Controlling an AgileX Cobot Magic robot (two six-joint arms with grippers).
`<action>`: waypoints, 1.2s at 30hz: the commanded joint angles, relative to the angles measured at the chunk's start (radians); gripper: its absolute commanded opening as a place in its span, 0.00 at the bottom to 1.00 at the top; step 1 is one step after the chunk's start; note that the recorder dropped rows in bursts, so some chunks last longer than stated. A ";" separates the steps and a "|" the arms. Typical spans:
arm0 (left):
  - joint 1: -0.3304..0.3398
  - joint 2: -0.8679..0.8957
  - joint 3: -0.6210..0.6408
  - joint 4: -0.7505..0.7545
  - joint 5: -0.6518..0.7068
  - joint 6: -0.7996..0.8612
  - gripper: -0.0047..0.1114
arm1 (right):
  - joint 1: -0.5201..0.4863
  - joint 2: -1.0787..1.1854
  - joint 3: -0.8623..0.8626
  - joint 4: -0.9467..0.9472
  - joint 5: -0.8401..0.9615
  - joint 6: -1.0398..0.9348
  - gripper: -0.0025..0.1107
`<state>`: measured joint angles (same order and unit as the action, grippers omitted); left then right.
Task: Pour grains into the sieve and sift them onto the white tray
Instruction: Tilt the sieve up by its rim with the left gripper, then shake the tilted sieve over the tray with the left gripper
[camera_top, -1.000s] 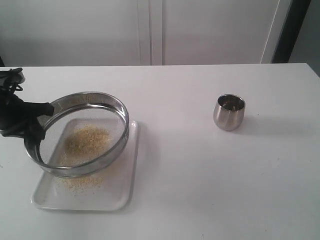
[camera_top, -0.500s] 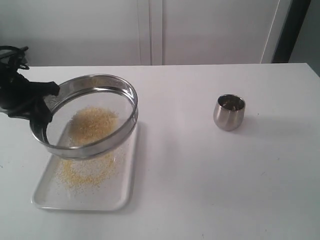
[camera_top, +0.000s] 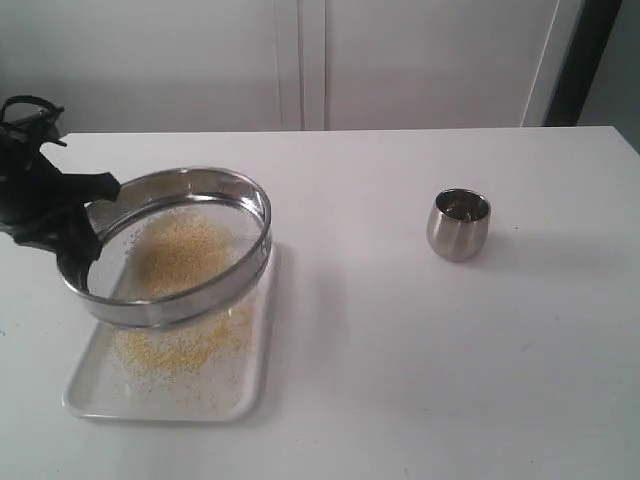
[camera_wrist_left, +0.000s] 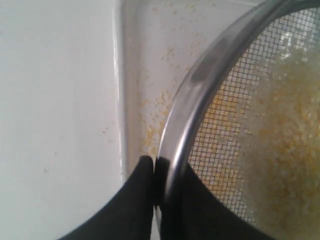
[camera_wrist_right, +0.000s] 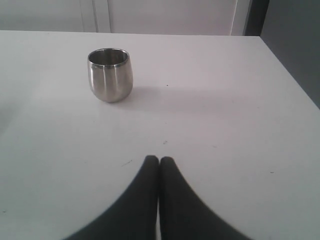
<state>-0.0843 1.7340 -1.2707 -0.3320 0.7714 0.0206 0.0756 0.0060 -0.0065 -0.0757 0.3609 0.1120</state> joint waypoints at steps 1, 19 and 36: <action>-0.036 -0.093 0.112 0.067 0.046 -0.028 0.04 | -0.007 -0.006 0.006 0.000 -0.012 0.000 0.02; -0.001 -0.028 0.079 0.005 -0.151 0.018 0.04 | -0.007 -0.006 0.006 0.000 -0.012 0.000 0.02; -0.009 0.025 0.055 -0.005 0.039 0.043 0.04 | -0.007 -0.006 0.006 0.000 -0.012 0.000 0.02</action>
<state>-0.0838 1.7667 -1.2191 -0.2901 0.6876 0.0309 0.0756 0.0060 -0.0065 -0.0720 0.3609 0.1120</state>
